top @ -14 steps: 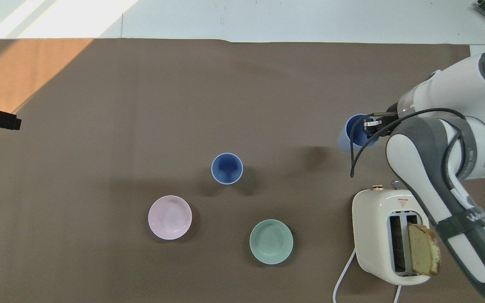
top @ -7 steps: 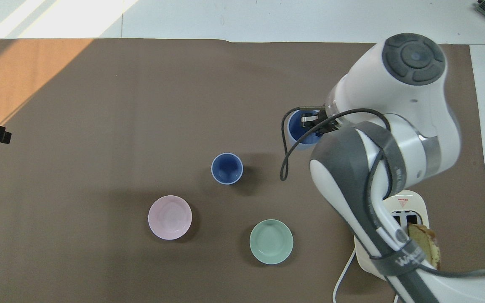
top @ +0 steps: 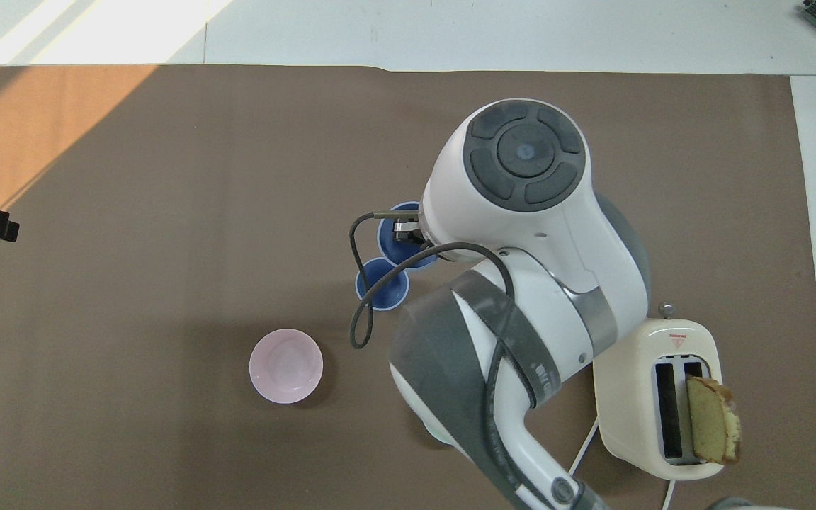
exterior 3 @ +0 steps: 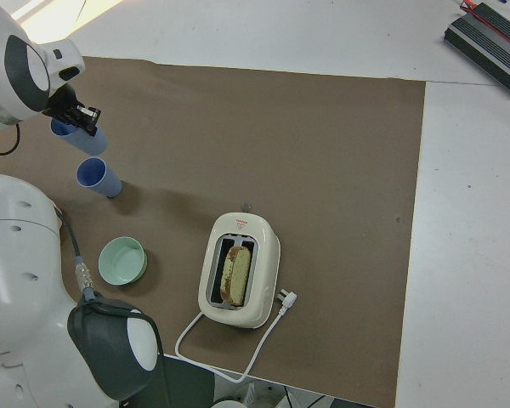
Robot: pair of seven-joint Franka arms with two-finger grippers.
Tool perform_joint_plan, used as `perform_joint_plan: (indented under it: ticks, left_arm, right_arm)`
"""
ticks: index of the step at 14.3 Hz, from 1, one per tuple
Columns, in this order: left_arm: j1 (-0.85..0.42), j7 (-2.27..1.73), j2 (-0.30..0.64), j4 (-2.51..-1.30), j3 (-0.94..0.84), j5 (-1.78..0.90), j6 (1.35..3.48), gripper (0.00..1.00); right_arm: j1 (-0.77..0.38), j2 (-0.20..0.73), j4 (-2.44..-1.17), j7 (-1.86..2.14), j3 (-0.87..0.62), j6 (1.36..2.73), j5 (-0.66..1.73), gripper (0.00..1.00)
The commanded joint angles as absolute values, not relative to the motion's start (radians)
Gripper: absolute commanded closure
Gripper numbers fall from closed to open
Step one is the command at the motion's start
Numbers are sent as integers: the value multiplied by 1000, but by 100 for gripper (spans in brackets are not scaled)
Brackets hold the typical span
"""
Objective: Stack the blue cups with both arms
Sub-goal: 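Carry the second blue cup with the right gripper over the first cup, then lower the cup into the first cup and open the right gripper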
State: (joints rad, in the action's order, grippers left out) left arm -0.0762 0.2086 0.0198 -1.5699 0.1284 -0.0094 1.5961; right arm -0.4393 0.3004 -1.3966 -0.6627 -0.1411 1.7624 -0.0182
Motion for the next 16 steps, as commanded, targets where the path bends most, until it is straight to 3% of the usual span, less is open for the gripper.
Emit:
perform_joint_plan:
  ticks: [1, 7, 16]
  left_arm:
    - [-64, 170, -14, -1608, 117, -2, 1588, 0]
    - [-63, 172, -14, -1603, 117, 0, 1586, 0]
    - [-66, 173, -9, -1598, 117, 0, 1586, 0]
  right_arm:
    - [-436, 324, -1373, -675, -153, 1782, 3, 100]
    - [-475, 370, -1436, -676, -152, 1893, 6, 100]
    - [-492, 370, -1474, -692, -152, 1850, -3, 100]
